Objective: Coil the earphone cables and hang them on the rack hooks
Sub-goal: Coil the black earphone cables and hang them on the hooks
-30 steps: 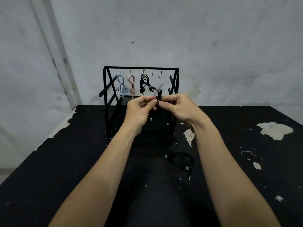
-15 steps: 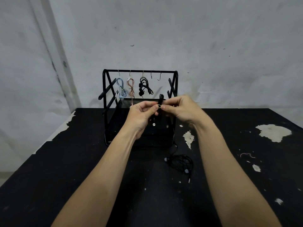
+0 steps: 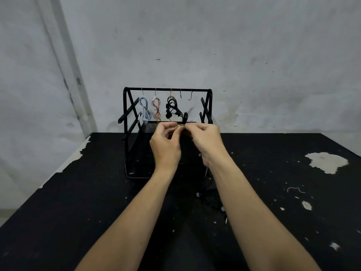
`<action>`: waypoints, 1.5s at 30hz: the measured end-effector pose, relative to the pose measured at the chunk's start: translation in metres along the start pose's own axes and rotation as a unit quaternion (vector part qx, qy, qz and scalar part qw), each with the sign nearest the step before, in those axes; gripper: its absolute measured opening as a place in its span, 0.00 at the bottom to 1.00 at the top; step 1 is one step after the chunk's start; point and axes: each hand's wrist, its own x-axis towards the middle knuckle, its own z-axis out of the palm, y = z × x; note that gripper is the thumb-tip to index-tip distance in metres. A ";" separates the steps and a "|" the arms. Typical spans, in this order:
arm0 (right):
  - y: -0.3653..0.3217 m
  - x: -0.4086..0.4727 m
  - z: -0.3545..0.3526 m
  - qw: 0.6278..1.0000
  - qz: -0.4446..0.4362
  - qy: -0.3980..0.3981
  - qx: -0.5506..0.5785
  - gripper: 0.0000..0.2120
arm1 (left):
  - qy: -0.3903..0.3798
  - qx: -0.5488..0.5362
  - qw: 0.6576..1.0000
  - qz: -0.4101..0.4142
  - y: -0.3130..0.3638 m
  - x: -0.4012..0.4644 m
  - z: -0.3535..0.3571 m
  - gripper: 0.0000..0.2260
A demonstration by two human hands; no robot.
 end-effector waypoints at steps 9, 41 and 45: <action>0.003 -0.001 0.019 0.990 0.052 0.023 0.132 0.16 | 0.026 0.021 0.998 0.056 0.004 0.001 0.001 0.07; -0.008 0.007 -0.020 0.981 0.021 -0.130 0.140 0.11 | -0.154 -0.226 0.953 -0.128 0.016 0.019 -0.006 0.16; -0.008 0.006 -0.022 0.973 -0.007 -0.180 0.144 0.07 | -0.185 -0.270 0.934 -0.143 0.017 0.018 -0.009 0.15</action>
